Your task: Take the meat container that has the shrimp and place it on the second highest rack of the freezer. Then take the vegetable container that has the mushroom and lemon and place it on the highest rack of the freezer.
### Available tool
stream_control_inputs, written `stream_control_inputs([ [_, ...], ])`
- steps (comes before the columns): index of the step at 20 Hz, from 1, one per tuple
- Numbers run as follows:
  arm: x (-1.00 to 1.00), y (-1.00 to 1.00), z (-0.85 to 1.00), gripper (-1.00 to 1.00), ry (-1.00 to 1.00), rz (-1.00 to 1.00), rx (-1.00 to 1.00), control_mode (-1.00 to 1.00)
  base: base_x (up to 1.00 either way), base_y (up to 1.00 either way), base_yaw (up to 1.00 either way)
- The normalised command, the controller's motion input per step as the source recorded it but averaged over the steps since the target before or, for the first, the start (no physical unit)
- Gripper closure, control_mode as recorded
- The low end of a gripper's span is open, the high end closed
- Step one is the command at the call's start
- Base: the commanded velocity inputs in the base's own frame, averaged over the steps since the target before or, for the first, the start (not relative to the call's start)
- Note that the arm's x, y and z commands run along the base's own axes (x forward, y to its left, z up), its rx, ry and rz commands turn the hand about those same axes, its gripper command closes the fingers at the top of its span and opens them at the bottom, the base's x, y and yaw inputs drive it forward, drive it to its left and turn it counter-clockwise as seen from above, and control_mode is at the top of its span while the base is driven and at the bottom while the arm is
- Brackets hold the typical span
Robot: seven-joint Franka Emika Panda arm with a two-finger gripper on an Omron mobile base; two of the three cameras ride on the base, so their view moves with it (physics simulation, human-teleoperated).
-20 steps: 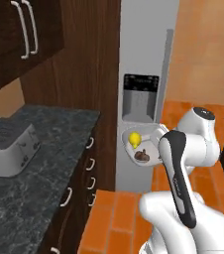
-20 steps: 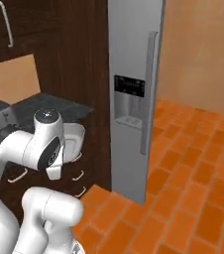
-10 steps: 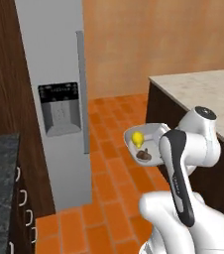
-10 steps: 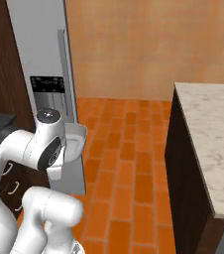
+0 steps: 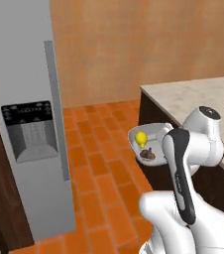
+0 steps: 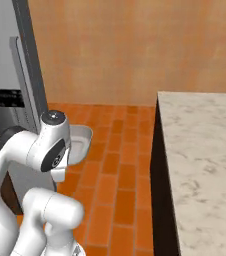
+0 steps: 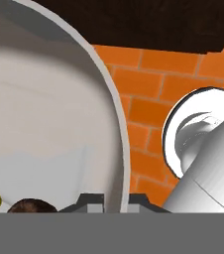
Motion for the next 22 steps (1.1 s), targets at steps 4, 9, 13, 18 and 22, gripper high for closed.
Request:
stream_control_inputs([
  [4,0.0,0.0,0.0,1.0,0.0,0.0,0.0,1.0,1.0,-0.46,0.13],
  [9,0.0,0.0,0.0,1.0,0.0,0.0,0.0,1.0,1.0,-0.33,0.2],
  [13,0.0,0.0,0.0,1.0,0.0,0.0,0.0,1.0,0.92,-0.45,0.34],
  [18,0.0,0.0,0.0,1.0,0.0,0.0,0.0,1.0,0.97,-0.47,0.32],
  [22,0.0,0.0,0.0,1.0,0.0,0.0,0.0,1.0,1.0,-0.42,0.28],
])
